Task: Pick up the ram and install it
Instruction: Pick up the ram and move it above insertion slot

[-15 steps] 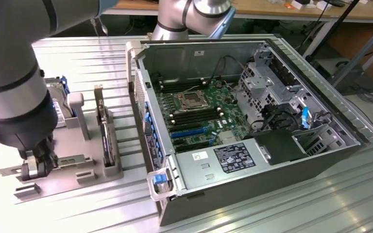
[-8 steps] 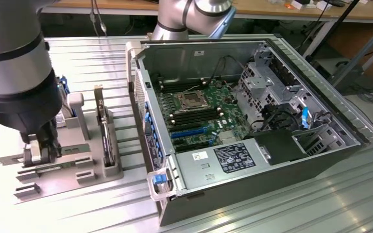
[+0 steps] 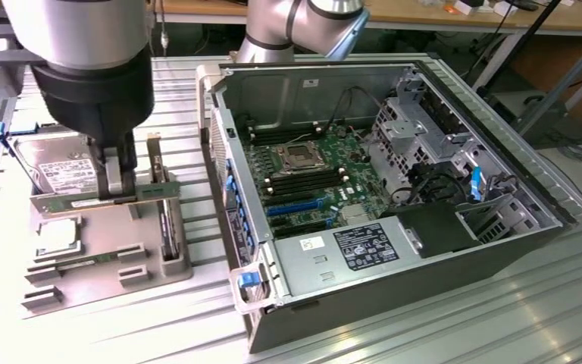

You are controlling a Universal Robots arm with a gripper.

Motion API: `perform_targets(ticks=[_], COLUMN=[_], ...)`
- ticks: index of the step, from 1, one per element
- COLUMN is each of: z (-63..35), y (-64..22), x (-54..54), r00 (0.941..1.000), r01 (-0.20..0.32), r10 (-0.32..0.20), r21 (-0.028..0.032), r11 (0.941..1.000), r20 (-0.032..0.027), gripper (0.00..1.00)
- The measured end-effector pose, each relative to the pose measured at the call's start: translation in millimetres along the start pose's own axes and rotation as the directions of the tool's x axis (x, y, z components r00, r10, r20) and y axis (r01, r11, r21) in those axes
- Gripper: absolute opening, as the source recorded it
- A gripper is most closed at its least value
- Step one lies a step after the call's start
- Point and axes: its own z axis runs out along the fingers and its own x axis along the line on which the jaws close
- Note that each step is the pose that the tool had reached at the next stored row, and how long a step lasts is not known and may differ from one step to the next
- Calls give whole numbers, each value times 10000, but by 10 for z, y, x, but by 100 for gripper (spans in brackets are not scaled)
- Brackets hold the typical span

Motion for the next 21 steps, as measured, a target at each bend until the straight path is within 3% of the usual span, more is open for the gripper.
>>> perform_targets(ticks=[5, 8, 11, 13, 15, 21], z=[-117, -206, -235, -244, -255, -272], y=[-232, -483, -680, -826, -1029, -1324], x=[-100, -141, -158, -169, -185, -222], r00=[10000, 10000, 10000, 10000, 10000, 9999], r01=[-1, -1, -1, 0, 2, 7], r10=[1, 1, 1, 0, -2, -6], r21=[-5, -15, -22, -28, -41, -48], r11=[10000, 10000, 10000, 10000, 10000, 10000], r20=[0, 1, 4, 18, 48, 137], gripper=[14, 14, 14, 14, 14, 14])
